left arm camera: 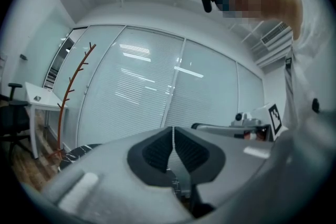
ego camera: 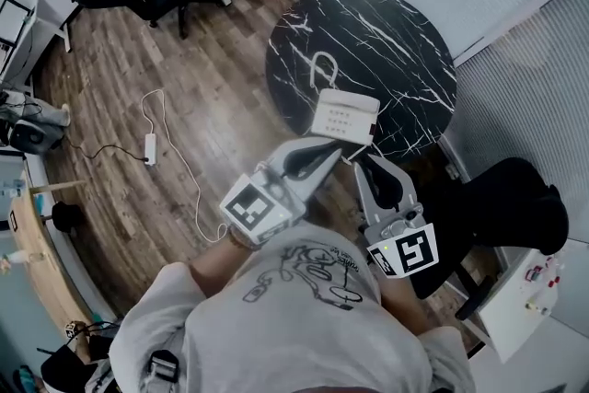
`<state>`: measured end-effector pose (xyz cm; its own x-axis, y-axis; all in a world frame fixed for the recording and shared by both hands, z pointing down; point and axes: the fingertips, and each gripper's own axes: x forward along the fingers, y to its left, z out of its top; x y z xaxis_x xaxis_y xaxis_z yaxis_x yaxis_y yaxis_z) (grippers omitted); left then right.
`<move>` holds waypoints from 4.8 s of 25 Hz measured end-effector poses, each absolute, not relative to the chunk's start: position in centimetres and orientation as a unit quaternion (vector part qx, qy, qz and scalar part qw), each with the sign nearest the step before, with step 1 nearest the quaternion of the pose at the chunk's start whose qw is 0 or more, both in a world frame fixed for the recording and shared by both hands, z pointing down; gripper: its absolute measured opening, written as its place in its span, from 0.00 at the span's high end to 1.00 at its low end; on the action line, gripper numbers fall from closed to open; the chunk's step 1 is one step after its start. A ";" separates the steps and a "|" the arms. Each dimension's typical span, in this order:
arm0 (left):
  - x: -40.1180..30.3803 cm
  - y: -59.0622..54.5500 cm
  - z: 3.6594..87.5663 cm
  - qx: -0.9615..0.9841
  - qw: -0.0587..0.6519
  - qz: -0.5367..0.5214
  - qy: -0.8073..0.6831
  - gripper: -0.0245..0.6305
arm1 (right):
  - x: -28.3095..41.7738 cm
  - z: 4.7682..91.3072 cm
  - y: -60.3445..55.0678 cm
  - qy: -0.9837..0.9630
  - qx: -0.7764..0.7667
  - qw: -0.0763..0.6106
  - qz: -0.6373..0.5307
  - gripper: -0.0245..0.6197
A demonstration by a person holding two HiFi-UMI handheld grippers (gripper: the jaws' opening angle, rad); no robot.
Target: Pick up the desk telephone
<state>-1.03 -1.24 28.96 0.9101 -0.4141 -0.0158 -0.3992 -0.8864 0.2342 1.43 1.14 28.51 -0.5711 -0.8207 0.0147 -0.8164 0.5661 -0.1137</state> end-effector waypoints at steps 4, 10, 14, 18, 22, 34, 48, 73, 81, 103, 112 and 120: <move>-2.0 -4.6 29.3 0.971 0.113 -0.031 -0.206 0.96 | 0.6 28.4 -2.3 0.883 -0.467 0.015 -0.048 0.90; -2.9 -7.9 29.8 0.975 0.117 -0.029 -0.188 0.95 | -0.7 28.8 -5.7 0.878 -0.475 0.009 -0.051 0.89; -2.9 -9.3 30.2 0.975 0.118 -0.021 -0.186 0.94 | -0.9 29.4 -6.9 0.873 -0.484 0.004 -0.057 0.89; -2.6 -10.0 30.8 0.975 0.130 -0.015 -0.181 0.91 | -0.8 30.4 -7.7 0.870 -0.488 -0.003 -0.069 0.89; -2.5 -10.8 32.7 0.974 0.135 0.002 -0.182 0.89 | -0.6 31.2 -8.7 0.870 -0.487 -0.006 -0.077 0.88; -1.2 -12.0 35.8 0.967 0.157 0.028 -0.199 0.85 | 1.4 34.3 -9.5 0.870 -0.482 -0.027 -0.104 0.85; 0.4 -15.5 48.5 0.942 0.234 0.097 -0.221 0.67 | 6.4 46.1 -12.7 0.850 -0.495 -0.083 -0.159 0.61; 1.1 -19.3 77.3 0.858 0.380 0.229 -0.260 0.39 | 13.4 73.5 -15.5 0.764 -0.530 -0.159 -0.333 0.34; 1.8 -20.0 79.7 0.848 0.391 0.239 -0.265 0.37 | 12.9 77.6 -15.6 0.757 -0.521 -0.162 -0.359 0.34; 1.9 -19.6 77.4 0.849 0.344 0.264 -0.303 0.41 | 12.2 76.4 -15.7 0.755 -0.520 -0.147 -0.372 0.37; 1.8 -19.8 69.0 0.867 0.301 0.256 -0.303 0.41 | 12.0 68.7 -15.3 0.750 -0.535 -0.128 -0.367 0.37; 1.9 -20.7 59.1 0.881 0.262 0.229 -0.319 0.41 | 12.0 59.0 -16.4 0.765 -0.543 -0.114 -0.329 0.37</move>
